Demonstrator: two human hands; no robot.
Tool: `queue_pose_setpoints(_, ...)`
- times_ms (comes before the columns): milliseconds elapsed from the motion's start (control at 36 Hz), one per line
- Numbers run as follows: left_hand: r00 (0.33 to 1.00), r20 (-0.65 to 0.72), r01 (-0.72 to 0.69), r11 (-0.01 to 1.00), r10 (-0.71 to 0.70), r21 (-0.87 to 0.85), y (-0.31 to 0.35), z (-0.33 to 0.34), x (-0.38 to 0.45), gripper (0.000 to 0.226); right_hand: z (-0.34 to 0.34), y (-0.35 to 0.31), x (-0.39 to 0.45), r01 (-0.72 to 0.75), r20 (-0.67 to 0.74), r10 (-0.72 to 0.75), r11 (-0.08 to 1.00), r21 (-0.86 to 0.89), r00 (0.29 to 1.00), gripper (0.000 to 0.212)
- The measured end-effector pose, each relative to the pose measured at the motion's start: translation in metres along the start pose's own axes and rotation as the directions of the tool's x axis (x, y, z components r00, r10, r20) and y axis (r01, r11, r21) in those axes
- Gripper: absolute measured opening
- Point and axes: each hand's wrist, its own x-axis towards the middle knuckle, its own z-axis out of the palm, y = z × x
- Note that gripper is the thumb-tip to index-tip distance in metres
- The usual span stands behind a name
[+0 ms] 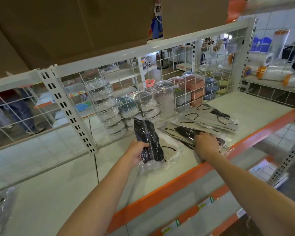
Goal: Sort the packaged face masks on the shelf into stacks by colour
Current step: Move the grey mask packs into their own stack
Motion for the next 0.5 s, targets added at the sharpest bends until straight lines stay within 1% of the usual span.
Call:
queue_pose_setpoints(28,1.0,0.003,0.007,1.0,-0.007,-0.004,-0.001,0.001,0.0,0.027,-0.001,-0.006,-0.002,0.006,-0.013,-0.005,0.999,0.047,1.0,0.028)
queue_pose_setpoints(56,1.0,0.005,0.008,1.0,-0.008,-0.004,-0.001,0.003,-0.001,0.026,-0.002,-0.014,-0.004,0.005,-0.013,-0.003,0.991,0.136,1.0,0.026)
queue_pose_setpoints(111,0.999,0.033,0.005,0.998,-0.003,-0.06,-0.003,0.007,0.0,0.028,-0.007,-0.031,-0.007,0.026,0.008,-0.031,0.928,0.372,0.999,0.021)
queue_pose_setpoints(139,0.998,0.06,0.016,0.995,-0.01,-0.102,-0.003,0.009,0.0,0.033,-0.009,-0.041,-0.008,0.067,0.011,-0.082,0.877,0.476,0.997,0.02)
queue_pose_setpoints(194,0.995,0.093,0.053,0.989,-0.04,-0.136,-0.003,0.013,-0.001,0.05,-0.018,-0.059,-0.011,0.17,0.0,-0.221,0.749,0.641,0.975,0.018)
queue_pose_setpoints(222,0.993,0.109,0.064,0.987,-0.048,-0.145,-0.003,0.014,0.0,0.057,-0.022,-0.067,-0.014,0.193,0.012,-0.289,0.671,0.715,0.957,0.017)
queue_pose_setpoints(250,0.991,0.127,0.071,0.983,-0.05,-0.168,-0.003,0.015,0.001,0.058,-0.027,-0.074,-0.017,0.184,0.043,-0.348,0.59,0.786,0.936,0.017)
queue_pose_setpoints(278,0.99,0.135,0.074,0.978,-0.048,-0.197,-0.003,0.017,-0.001,0.053,-0.033,-0.079,-0.019,0.137,0.091,-0.396,0.51,0.849,0.914,0.016)
queue_pose_setpoints(306,0.991,0.126,0.076,0.972,-0.049,-0.224,-0.003,0.018,-0.003,0.042,-0.037,-0.082,-0.021,0.073,0.138,-0.431,0.439,0.895,0.892,0.017)
queue_pose_setpoints(333,0.993,0.105,0.078,0.97,-0.054,-0.232,-0.002,0.018,-0.004,0.031,-0.04,-0.083,-0.021,0.03,0.166,-0.445,0.4,0.916,0.88,0.018)
queue_pose_setpoints(361,0.996,0.066,0.069,0.971,-0.055,-0.231,-0.002,0.018,-0.003,0.025,-0.041,-0.082,-0.019,0.024,0.167,-0.43,0.406,0.914,0.887,0.019)
queue_pose_setpoints(389,0.998,0.028,0.057,0.973,-0.052,-0.223,-0.002,0.017,-0.002,0.023,-0.041,-0.079,-0.015,0.055,0.145,-0.387,0.462,0.885,0.911,0.02)
queue_pose_setpoints(444,0.999,-0.03,0.031,0.98,-0.037,-0.199,-0.003,0.012,0.002,0.025,-0.037,-0.065,-0.007,0.119,0.093,-0.288,0.639,0.76,0.953,0.023)
queue_pose_setpoints(500,0.997,-0.08,-0.003,0.987,-0.01,-0.159,-0.004,0.007,0.004,0.026,-0.027,-0.047,0.001,0.095,0.109,-0.204,0.784,0.614,0.973,0.025)
